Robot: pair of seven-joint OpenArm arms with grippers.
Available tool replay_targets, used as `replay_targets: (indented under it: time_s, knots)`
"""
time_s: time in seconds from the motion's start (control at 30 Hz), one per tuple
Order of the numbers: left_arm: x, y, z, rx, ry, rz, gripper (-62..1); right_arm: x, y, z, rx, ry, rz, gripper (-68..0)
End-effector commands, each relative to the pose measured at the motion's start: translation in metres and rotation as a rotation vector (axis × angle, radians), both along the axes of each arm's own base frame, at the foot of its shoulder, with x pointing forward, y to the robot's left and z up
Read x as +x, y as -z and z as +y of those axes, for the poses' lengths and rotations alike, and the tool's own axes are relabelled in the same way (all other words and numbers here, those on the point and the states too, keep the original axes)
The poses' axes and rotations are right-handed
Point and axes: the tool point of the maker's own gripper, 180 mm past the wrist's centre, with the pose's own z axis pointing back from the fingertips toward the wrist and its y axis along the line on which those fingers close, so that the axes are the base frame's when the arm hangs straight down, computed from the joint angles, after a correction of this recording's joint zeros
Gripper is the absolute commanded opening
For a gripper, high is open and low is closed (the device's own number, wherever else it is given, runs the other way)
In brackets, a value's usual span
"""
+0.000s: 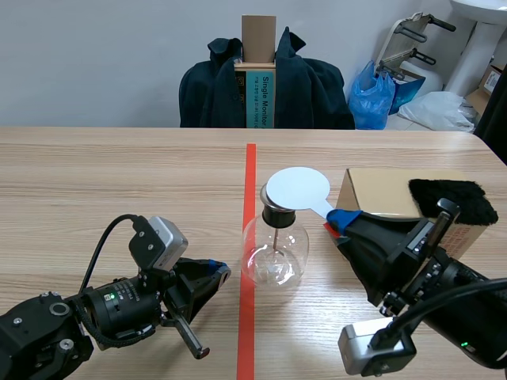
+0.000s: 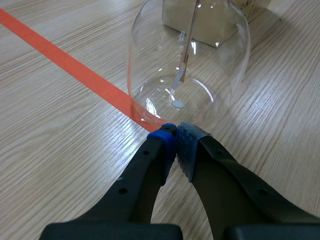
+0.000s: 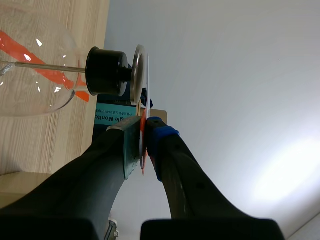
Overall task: Do the electroscope experiment.
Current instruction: 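Hold the plate still at the electroscope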
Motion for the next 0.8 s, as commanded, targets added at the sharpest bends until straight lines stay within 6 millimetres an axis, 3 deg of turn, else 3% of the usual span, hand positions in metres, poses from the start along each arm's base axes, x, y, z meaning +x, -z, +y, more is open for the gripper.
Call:
replay_targets:
  time_s: [0.0, 0.47, 0.77]
  knots:
    - [0.004, -0.012, -0.005, -0.033, 0.005, -0.030, -59.2, 0.005, -0.009, -0.001, 0.006, 0.000, -0.034, -66.7]
    - [0.004, -0.012, -0.005, -0.033, 0.005, -0.030, -59.2, 0.006, -0.009, -0.002, 0.006, 0.006, -0.034, -66.7]
    - [0.004, -0.012, -0.005, -0.033, 0.005, -0.030, -59.2, 0.031, -0.013, -0.030, 0.023, 0.212, -0.048, -66.7]
